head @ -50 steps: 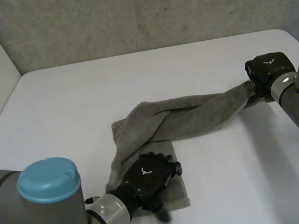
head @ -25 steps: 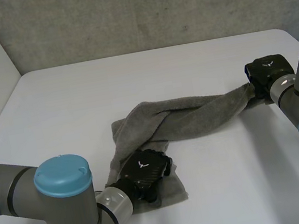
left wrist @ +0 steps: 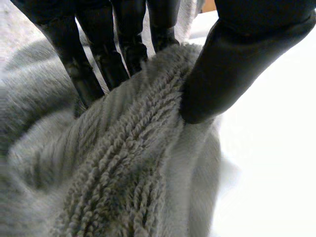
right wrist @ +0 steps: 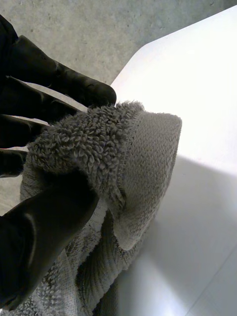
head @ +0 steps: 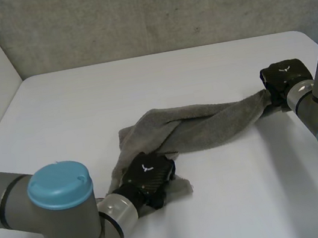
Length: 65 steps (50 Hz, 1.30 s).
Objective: Fold the towel.
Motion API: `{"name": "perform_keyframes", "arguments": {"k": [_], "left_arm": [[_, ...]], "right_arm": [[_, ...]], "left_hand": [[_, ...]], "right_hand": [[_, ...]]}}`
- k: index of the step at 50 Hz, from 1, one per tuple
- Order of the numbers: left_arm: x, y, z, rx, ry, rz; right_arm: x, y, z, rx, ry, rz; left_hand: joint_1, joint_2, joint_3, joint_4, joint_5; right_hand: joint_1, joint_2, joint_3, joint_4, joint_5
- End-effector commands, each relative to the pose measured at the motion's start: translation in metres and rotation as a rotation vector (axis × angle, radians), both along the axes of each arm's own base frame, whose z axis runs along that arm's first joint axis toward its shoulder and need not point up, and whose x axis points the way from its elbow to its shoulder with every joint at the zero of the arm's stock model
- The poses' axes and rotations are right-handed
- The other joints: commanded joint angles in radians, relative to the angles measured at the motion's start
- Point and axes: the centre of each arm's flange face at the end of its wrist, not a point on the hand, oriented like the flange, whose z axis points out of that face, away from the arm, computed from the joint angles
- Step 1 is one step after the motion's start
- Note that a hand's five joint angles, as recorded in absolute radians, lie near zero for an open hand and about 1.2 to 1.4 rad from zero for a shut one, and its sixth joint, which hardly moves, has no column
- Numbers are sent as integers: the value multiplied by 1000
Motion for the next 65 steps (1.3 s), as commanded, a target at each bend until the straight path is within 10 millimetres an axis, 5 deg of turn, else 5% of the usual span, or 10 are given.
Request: {"name": "perform_keyframes", "arguments": {"k": [1, 8, 18, 25, 35, 43, 47, 56, 61, 65], "left_arm": [[4, -7, 27, -58, 52, 27], [23, -37, 54, -122, 93, 119], [78, -73, 157, -238, 382, 261], [116, -89, 194, -250, 531, 324], [120, -113, 160, -116, 524, 301], [111, -178, 136, -50, 538, 312], [105, -222, 185, -153, 683, 286], [111, -231, 289, -380, 899, 194], [110, -222, 311, -451, 934, 132], [104, -222, 270, -328, 871, 104]], "right_arm": [[0, -1, 8, -15, -6, 6], [-2, 7, 46, -76, 3, 24], [-3, 56, 115, -75, 87, 207], [-31, 80, 154, -5, 74, 215], [-27, 79, 147, 95, 142, 290], [27, 20, 155, -163, 31, 302], [37, -5, 184, -383, -29, 212], [24, -3, 283, -848, -250, 64], [28, 4, 264, -770, -234, 141], [35, 10, 212, -592, -182, 252]], "left_hand": [[115, 89, 153, 93, 116], [209, 183, 247, 187, 211], [238, 212, 276, 216, 239], [238, 212, 276, 216, 239], [238, 212, 276, 216, 239], [238, 212, 276, 216, 239], [238, 212, 276, 216, 239], [238, 212, 276, 216, 239], [236, 209, 273, 213, 237], [230, 203, 267, 208, 231]], "right_hand": [[62, 87, 98, 56, 62], [62, 87, 98, 56, 62], [62, 87, 98, 56, 62], [62, 87, 98, 56, 62], [62, 87, 98, 56, 62], [62, 87, 98, 56, 62], [62, 87, 98, 56, 62], [62, 87, 98, 56, 62], [62, 87, 98, 56, 62], [62, 87, 98, 56, 62]]}}
